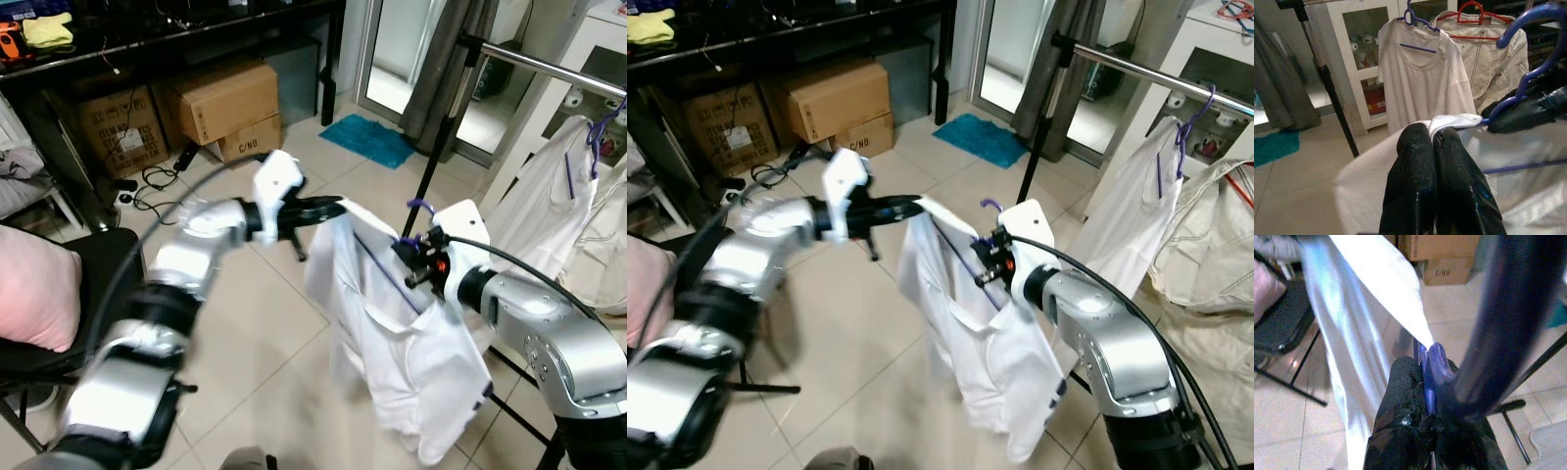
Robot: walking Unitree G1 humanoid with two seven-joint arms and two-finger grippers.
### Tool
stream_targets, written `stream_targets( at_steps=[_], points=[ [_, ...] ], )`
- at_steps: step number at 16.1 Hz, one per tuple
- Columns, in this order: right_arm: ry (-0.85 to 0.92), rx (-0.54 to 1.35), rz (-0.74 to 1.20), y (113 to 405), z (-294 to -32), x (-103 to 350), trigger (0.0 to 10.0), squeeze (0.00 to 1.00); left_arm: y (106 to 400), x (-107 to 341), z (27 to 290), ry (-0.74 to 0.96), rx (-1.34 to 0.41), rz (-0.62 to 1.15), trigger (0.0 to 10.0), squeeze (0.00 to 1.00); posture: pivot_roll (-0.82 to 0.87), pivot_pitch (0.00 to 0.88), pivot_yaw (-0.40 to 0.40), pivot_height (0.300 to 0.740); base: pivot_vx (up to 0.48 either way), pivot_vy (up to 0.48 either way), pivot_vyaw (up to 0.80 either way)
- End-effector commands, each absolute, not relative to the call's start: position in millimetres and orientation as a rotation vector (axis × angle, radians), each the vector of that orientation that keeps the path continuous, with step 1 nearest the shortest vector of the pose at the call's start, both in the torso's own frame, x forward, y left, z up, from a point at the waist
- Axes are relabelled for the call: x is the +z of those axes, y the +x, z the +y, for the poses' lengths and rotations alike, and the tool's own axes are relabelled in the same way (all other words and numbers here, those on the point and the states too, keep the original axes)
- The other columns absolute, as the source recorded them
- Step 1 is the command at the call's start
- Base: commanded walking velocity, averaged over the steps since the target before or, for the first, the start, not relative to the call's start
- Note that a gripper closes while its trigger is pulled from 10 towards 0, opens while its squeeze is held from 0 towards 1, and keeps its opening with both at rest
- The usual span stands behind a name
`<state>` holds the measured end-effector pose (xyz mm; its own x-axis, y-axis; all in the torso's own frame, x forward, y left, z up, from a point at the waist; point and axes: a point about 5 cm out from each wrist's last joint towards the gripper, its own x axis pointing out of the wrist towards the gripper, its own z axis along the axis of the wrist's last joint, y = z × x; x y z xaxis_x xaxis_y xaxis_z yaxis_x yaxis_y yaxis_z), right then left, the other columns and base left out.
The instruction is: Hang hanger
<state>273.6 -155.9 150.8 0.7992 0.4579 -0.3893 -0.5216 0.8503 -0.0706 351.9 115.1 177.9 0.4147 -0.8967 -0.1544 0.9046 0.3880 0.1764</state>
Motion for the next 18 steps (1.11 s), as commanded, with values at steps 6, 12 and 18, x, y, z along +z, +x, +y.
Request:
stream_targets(
  at_steps=[6,12,18],
  points=[
    [-0.211,0.714,0.323,255,-174,156,0.0,0.00,366,214,202,0.421,-0.787,0.041,0.0,0.00,0.05,0.000,-0.007,0.740,0.000,0.000,0.00],
    [-0.177,0.980,0.321,225,-176,158,0.0,0.00,382,230,221,0.427,-0.541,-0.040,0.0,0.00,0.05,0.000,0.001,0.740,0.000,0.000,0.00],
    [-0.121,0.742,0.348,237,-209,153,0.0,0.00,376,221,210,0.241,-0.702,-0.064,0.0,0.00,0.04,0.000,0.013,0.740,0.000,0.000,0.00]
  ],
)
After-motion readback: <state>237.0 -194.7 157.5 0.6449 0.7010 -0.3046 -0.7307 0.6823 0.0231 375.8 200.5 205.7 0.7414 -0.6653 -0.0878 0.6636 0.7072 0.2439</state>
